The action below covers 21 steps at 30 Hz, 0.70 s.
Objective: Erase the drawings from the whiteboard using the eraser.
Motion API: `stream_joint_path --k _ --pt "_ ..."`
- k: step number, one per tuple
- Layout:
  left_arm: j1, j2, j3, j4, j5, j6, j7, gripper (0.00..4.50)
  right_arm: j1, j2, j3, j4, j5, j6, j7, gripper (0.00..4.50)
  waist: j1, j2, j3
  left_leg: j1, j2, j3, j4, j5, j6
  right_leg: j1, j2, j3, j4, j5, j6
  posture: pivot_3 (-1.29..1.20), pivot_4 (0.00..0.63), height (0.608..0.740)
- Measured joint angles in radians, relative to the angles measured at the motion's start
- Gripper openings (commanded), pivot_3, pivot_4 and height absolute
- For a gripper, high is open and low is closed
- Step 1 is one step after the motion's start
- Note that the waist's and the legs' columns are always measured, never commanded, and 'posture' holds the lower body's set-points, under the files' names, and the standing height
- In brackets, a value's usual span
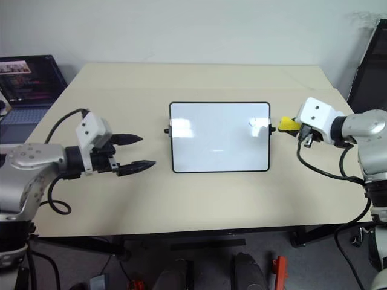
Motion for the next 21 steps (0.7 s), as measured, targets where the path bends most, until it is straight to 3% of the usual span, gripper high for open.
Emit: stream_joint_path --k 7,14,21 --pt "-0.013 -0.001 -0.001 0.0 0.0 0.0 0.001 4.5 -0.001 0.011 -0.001 0.0 0.002 0.0 -0.008 1.09 -0.001 0.0 0.0 0.0 0.0 0.0 0.0 0.0 0.0 0.0 0.0 0.0 0.0 0.0 0.0 0.0 0.15 0.74" --pt "-0.034 -0.019 -0.016 0.009 0.001 -0.002 -0.007 4.5 -0.085 0.197 0.001 0.02 0.01 -0.008 -0.133 1.09 -0.007 0.0 0.0 0.001 0.0 0.0 0.0 0.0 0.0 0.0 0.001 0.0 0.001 0.001 -0.002 0.0 0.15 0.74" --pt "-0.033 -0.021 -0.018 0.012 0.005 -0.002 -0.009 4.5 -0.14 0.302 0.052 0.172 -0.1 -0.049 -0.313 1.09 -0.003 0.0 0.0 0.0 0.0 0.0 0.0 0.0 0.0 0.0 0.0 0.0 0.001 0.002 -0.004 0.0 0.15 0.74"
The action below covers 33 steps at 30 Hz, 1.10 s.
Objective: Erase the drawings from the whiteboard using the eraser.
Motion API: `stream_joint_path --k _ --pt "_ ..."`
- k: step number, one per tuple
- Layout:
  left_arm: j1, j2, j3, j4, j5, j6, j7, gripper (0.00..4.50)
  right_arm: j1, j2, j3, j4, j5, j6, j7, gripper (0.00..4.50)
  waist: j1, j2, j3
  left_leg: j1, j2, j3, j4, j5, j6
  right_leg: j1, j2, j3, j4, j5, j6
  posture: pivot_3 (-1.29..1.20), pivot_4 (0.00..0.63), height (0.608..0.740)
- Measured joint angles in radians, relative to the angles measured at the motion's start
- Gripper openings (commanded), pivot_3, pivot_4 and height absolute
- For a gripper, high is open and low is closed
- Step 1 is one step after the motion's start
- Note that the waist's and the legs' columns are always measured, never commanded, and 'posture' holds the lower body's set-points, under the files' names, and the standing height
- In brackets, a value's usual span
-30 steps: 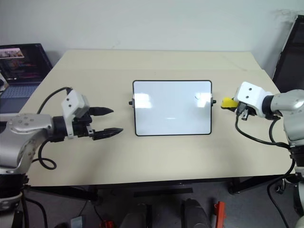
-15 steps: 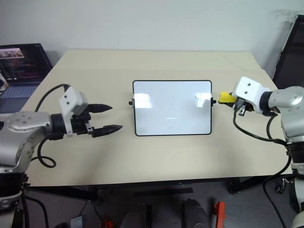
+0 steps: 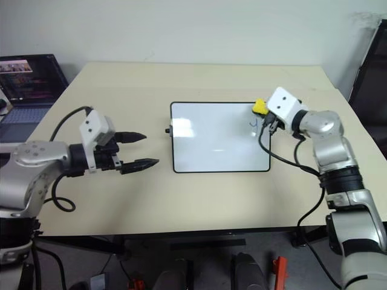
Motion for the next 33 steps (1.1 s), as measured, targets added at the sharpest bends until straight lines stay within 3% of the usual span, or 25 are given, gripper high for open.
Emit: stream_joint_path --k 11,33 --pt "0.004 0.0 0.0 -0.002 0.0 0.001 0.004 4.5 -0.035 0.052 0.063 0.131 -0.079 -0.088 -0.06 1.09 -0.006 0.0 0.0 0.002 0.001 0.0 0.0 0.0 0.0 0.001 0.0 0.001 0.001 0.0 0.0 0.0 0.15 0.74" --pt "0.008 -0.001 0.0 -0.004 -0.001 0.001 0.011 4.5 0.15 0.061 0.117 -0.057 -0.047 -0.048 0.111 1.09 -0.005 -0.002 -0.002 0.007 0.001 0.0 0.001 0.0 0.0 0.006 0.001 0.001 0.001 -0.002 0.004 0.0 0.15 0.74"
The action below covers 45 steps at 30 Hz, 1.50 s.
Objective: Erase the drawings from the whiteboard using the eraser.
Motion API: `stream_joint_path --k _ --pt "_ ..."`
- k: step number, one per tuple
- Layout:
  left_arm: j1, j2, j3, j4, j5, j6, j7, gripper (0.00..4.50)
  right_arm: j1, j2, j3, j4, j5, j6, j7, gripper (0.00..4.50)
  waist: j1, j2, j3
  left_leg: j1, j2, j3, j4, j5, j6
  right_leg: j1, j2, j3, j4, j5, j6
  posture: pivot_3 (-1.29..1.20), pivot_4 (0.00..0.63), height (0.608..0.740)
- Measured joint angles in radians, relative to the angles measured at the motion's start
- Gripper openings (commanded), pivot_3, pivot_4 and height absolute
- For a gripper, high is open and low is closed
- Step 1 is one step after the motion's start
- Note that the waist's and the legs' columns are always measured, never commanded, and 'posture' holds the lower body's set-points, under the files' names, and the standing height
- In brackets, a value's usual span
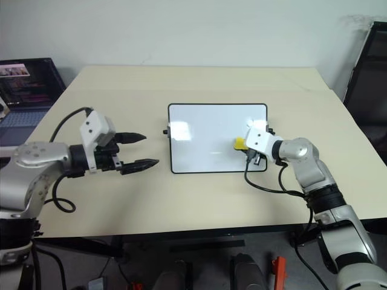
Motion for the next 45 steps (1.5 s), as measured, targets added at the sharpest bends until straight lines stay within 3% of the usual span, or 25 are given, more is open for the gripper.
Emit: stream_joint_path --k 12,22,34,45 --pt "0.0 -0.002 0.0 -0.001 0.0 0.0 0.001 4.5 -0.183 -0.006 -0.043 0.241 -0.033 -0.035 -0.193 1.09 0.001 0.0 0.0 0.0 -0.001 0.001 0.001 0.004 0.001 0.0 0.0 0.001 -0.001 0.004 0.001 0.0 0.15 0.74" --pt "0.0 -0.005 0.0 -0.001 0.0 0.0 0.001 4.5 -0.201 -0.02 -0.043 0.3 -0.042 -0.085 -0.241 1.09 0.001 0.0 0.0 -0.001 -0.001 0.001 0.001 0.004 0.001 0.0 0.0 0.001 -0.001 0.004 0.002 0.0 0.15 0.74" --pt "-0.003 -0.006 -0.002 0.002 0.002 0.0 -0.003 4.5 -0.023 -0.079 -0.018 0.062 -0.022 -0.047 -0.004 1.08 -0.003 0.0 0.0 0.0 0.0 0.001 0.0 0.004 0.001 0.0 0.0 0.001 -0.001 0.004 0.002 0.0 0.15 0.74" --pt "-0.003 -0.007 -0.002 0.002 0.002 0.0 -0.01 4.5 0.023 -0.073 -0.007 -0.03 0.004 0.033 0.068 1.07 -0.004 -0.001 -0.001 0.001 0.0 0.002 0.0 0.004 0.001 0.0 0.0 0.002 -0.001 0.004 0.002 0.0 0.15 0.74"
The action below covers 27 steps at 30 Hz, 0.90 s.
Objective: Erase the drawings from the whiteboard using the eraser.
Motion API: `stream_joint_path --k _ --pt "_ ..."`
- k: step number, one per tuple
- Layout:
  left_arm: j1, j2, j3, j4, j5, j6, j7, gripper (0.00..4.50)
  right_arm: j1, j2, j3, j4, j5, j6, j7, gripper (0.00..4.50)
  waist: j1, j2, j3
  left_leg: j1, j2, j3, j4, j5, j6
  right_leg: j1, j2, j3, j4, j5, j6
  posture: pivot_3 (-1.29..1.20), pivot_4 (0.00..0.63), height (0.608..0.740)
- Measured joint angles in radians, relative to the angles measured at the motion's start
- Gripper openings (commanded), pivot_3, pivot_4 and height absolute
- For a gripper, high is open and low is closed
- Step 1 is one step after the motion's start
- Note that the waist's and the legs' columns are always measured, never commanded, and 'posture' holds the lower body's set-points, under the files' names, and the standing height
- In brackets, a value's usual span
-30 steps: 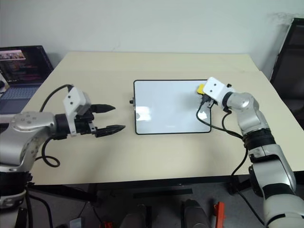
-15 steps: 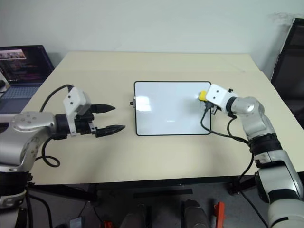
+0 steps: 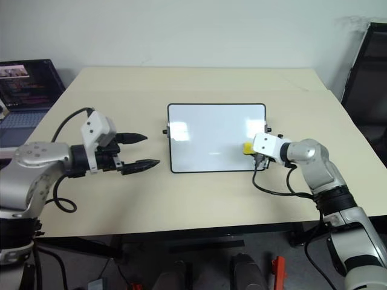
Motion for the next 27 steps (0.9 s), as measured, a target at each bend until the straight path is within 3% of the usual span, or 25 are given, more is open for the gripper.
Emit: stream_joint_path --k 5,9,18,27 --pt "0.003 0.002 0.003 -0.003 -0.003 0.002 -0.003 4.5 -0.021 -0.055 -0.193 -0.149 0.263 0.227 0.109 1.07 0.01 0.005 0.003 -0.009 -0.001 -0.002 -0.001 0.0 0.0 -0.007 -0.001 -0.002 -0.001 0.0 0.0 0.0 0.15 0.74" --pt "0.008 0.005 0.011 -0.009 -0.006 0.005 -0.005 4.5 -0.087 -0.181 -0.351 -0.107 0.321 0.286 0.079 1.07 0.02 0.005 0.003 -0.009 -0.001 -0.002 -0.003 -0.001 -0.001 -0.006 -0.001 -0.003 -0.006 0.001 -0.003 0.0 0.15 0.74" --pt "-0.018 -0.054 -0.041 -0.025 -0.009 0.006 -0.007 4.5 0.005 -0.167 -0.342 0.298 0.237 0.38 -0.136 1.07 0.016 0.006 0.004 -0.009 -0.001 0.001 -0.002 -0.001 0.0 -0.006 -0.001 0.0 -0.005 0.001 -0.004 0.0 0.15 0.74" --pt "-0.045 -0.057 -0.048 -0.021 -0.004 0.005 -0.01 4.5 -0.003 -0.158 -0.331 0.4 0.215 0.432 -0.22 4.05 0.003 0.007 0.004 -0.008 -0.001 0.001 -0.002 -0.001 -0.001 -0.006 0.0 0.0 -0.004 -0.001 0.001 0.0 0.15 0.74"
